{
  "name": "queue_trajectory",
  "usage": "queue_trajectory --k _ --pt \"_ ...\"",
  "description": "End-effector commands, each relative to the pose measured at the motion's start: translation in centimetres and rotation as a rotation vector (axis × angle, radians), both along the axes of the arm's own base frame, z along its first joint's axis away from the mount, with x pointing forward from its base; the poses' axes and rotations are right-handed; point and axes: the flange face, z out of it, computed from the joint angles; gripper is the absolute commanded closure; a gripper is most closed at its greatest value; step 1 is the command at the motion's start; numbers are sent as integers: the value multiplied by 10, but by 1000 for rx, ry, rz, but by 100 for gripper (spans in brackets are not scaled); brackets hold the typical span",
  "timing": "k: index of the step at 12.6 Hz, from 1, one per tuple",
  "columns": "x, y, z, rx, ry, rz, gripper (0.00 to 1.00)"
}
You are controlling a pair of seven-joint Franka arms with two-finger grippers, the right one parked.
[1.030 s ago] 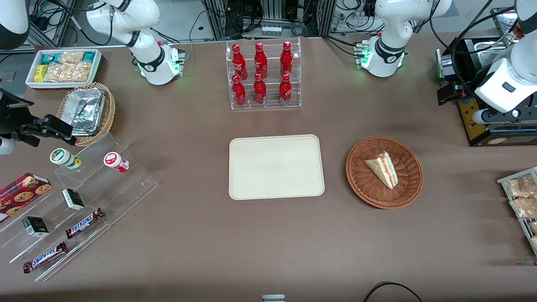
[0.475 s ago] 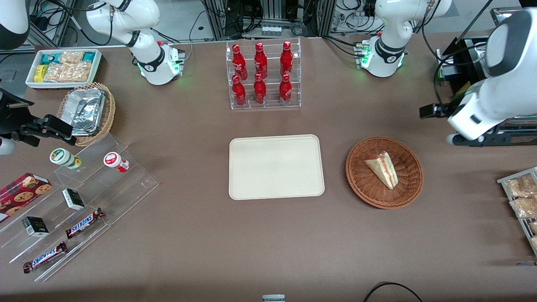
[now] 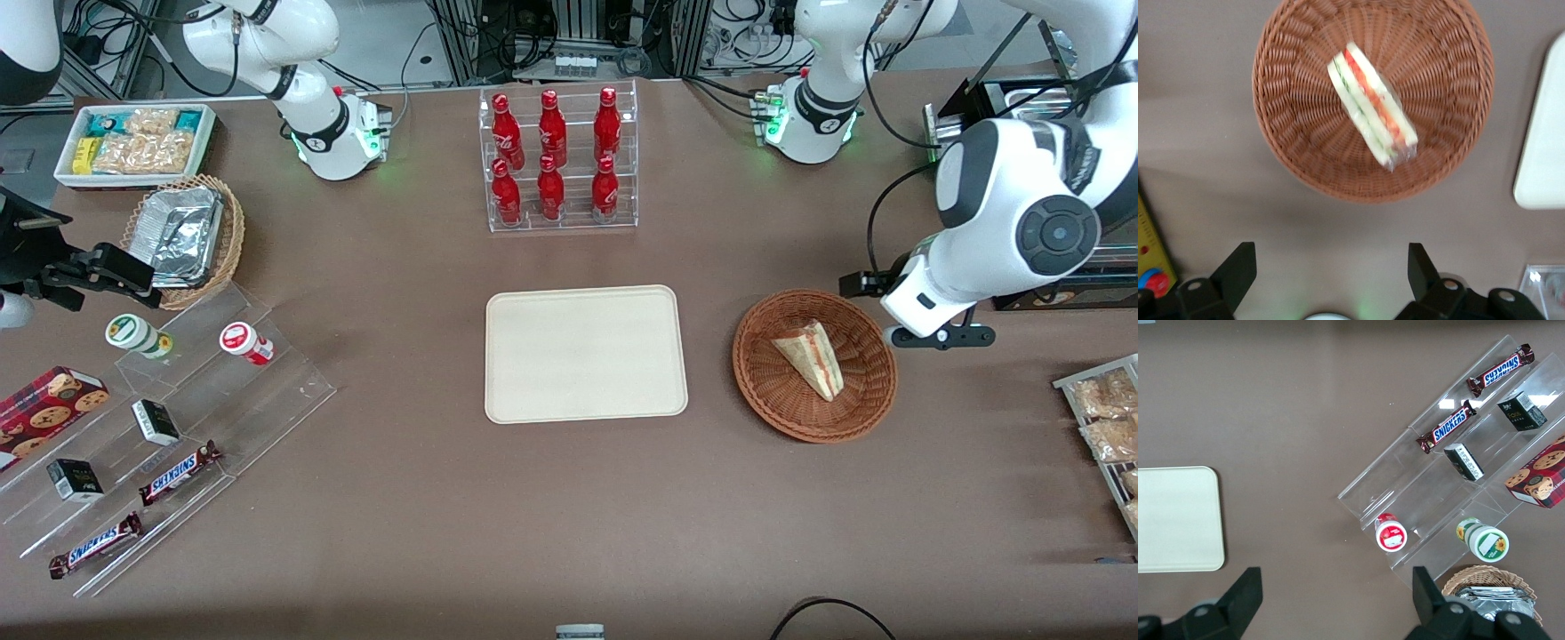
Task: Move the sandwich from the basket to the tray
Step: 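Move the left gripper over the wrapped sandwich in the wicker basket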
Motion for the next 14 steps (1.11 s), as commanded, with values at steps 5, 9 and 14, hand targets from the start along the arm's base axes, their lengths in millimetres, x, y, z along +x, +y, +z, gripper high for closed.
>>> queue_trajectory --k 5,9,14 --pt "-29 -34 -66 25 -186 247 0" --pt "-22 -56 -89 26 -232 411 0" --pt "-16 -52 -117 39 -218 512 0"
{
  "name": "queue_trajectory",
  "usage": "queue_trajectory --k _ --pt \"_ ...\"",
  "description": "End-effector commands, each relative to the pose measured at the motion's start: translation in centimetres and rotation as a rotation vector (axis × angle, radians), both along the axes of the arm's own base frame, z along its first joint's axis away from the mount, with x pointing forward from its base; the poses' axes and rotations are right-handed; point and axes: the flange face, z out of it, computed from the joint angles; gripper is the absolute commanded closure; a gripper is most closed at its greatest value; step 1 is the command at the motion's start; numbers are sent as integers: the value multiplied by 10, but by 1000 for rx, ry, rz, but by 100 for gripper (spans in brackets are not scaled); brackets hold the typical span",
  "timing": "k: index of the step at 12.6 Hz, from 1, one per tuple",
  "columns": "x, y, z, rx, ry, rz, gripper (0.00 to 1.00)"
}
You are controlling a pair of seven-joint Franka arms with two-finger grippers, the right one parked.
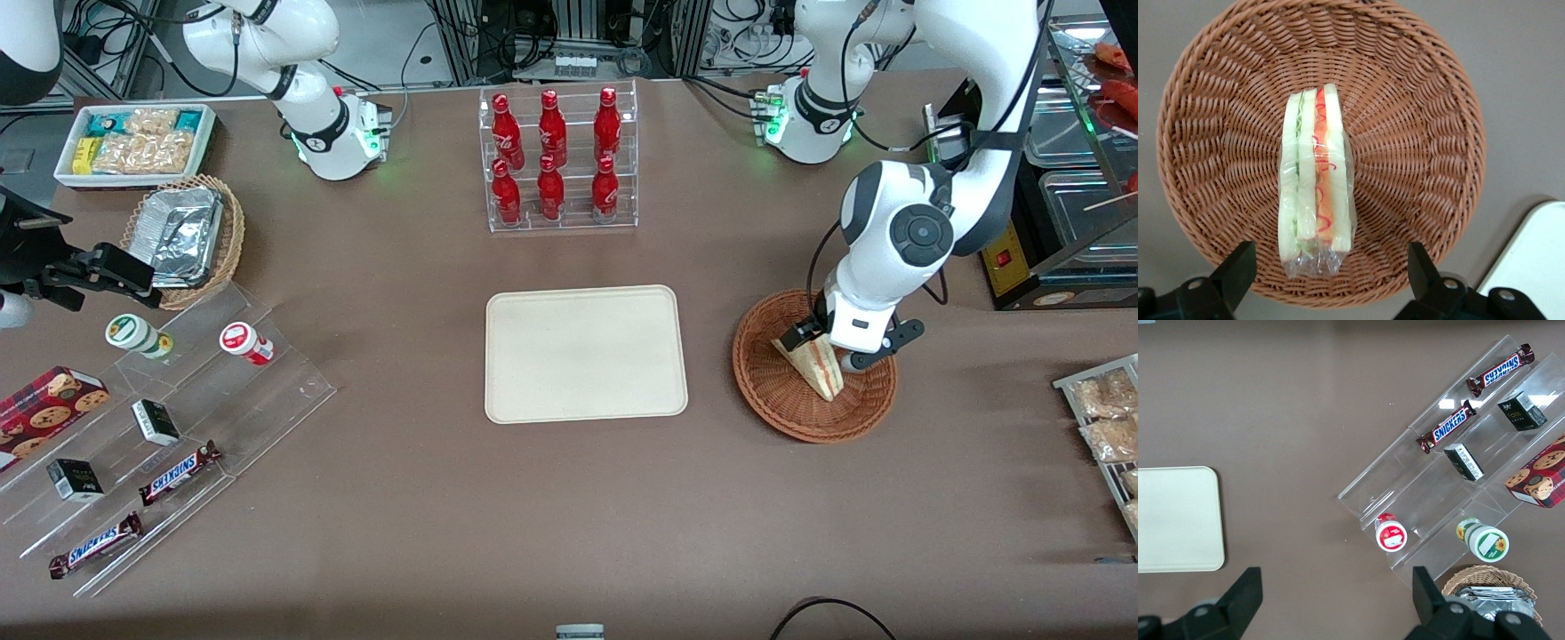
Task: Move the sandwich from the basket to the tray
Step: 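Lower the left gripper and close it on the wrapped sandwich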
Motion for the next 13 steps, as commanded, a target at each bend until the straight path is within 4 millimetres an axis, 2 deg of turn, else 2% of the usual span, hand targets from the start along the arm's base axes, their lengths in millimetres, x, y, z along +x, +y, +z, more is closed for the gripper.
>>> queue_trajectory --k 1,4,6,8,9,10,11,12,13 --pt "1 3 -11 3 2 32 0" --pt "4 12 -25 3 7 50 0" --pt "5 11 -41 2 12 69 0" --pt "4 12 -47 5 23 97 0" --pt "4 12 -48 7 26 127 4" --pt "3 12 -51 9 32 150 15" --pt "3 12 -51 10 33 159 41" --pt "3 12 -49 11 33 152 74" --pt "3 12 -46 11 33 144 86"
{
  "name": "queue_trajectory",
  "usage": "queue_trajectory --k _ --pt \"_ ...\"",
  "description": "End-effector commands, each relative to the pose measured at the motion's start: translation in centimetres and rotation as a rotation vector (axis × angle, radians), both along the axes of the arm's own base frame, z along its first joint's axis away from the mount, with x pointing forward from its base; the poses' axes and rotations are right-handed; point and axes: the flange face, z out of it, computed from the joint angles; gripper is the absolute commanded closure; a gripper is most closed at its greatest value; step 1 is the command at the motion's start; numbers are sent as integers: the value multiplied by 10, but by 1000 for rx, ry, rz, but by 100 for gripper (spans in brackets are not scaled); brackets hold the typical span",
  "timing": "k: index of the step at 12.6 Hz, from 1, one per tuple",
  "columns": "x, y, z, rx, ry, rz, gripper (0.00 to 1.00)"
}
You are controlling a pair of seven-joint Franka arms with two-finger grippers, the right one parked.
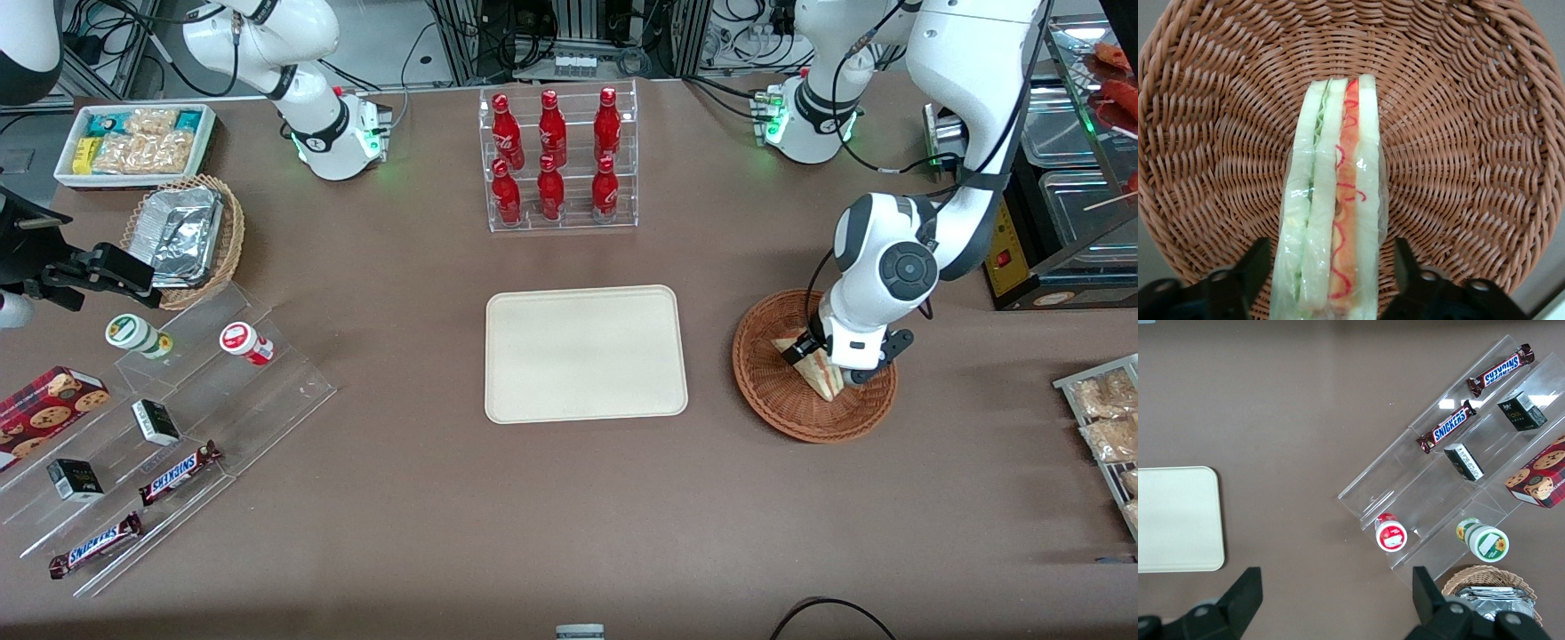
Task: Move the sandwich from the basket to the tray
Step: 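Lower the left gripper and close it on the wrapped sandwich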
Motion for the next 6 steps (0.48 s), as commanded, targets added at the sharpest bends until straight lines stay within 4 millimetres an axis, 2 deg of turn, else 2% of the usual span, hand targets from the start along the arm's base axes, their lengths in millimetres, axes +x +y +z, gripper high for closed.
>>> queue_trajectory --k 1,6 --pt "1 -1 13 4 -16 13 90" --pt "12 -9 60 21 55 -42 92"
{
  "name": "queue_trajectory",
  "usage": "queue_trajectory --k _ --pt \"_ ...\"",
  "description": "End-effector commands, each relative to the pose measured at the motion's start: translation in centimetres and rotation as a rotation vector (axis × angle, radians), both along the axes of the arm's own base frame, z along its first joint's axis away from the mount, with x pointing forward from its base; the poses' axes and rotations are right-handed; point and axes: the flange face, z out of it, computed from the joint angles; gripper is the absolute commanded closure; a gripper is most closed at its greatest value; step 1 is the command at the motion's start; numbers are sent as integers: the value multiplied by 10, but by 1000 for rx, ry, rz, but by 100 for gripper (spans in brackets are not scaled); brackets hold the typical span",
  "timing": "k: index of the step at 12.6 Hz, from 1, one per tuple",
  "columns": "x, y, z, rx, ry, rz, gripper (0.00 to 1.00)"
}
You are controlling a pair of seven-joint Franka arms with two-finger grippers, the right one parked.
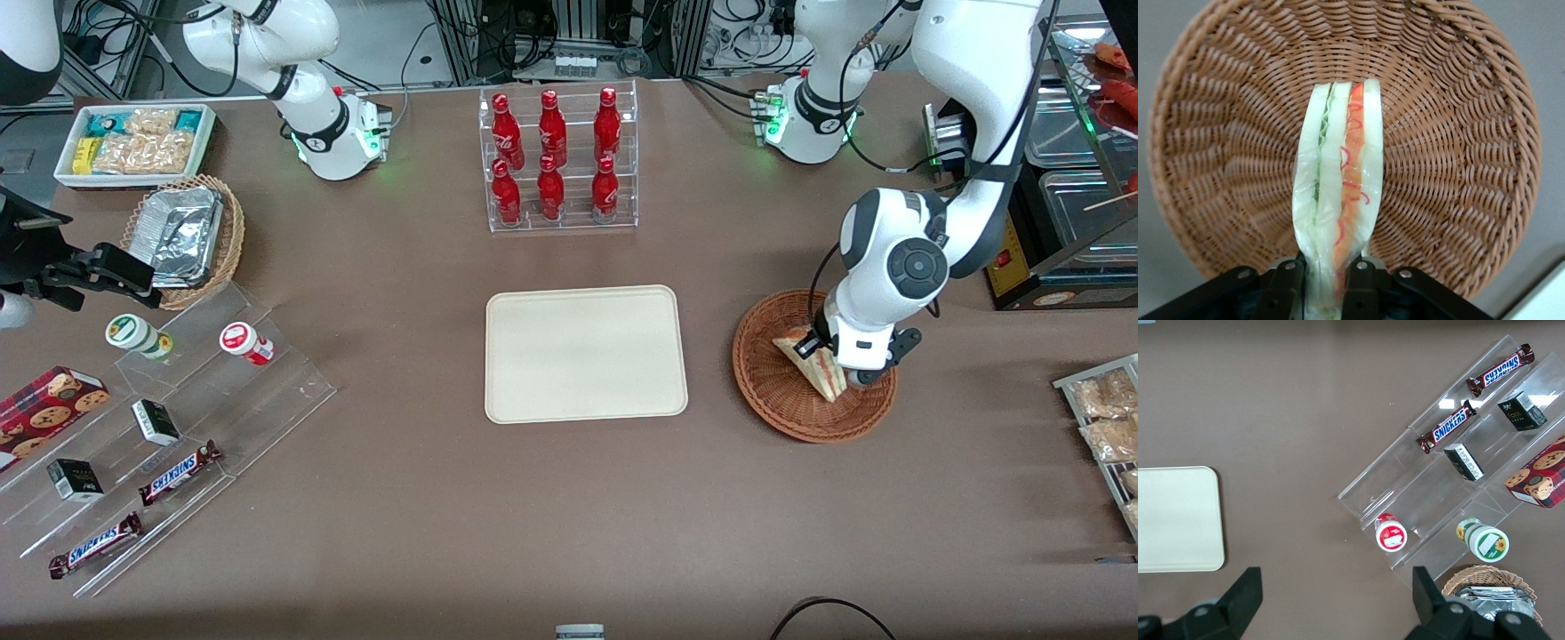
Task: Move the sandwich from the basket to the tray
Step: 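Lower the left gripper and close it on the wrapped sandwich, then lift the sandwich and carry it over the cream tray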
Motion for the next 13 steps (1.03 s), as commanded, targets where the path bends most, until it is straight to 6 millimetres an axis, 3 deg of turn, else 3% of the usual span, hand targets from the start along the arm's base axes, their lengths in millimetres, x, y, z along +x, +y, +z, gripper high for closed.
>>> queue_trajectory --k 1,3,6,9,13 --pt "7 -12 40 14 63 -71 92" --pt "6 -48 61 13 98 -165 93" --pt "-7 -120 63 11 99 -298 94" --pt "-28 -202 46 15 105 -424 94" --pt "-34 -303 21 8 86 -420 93"
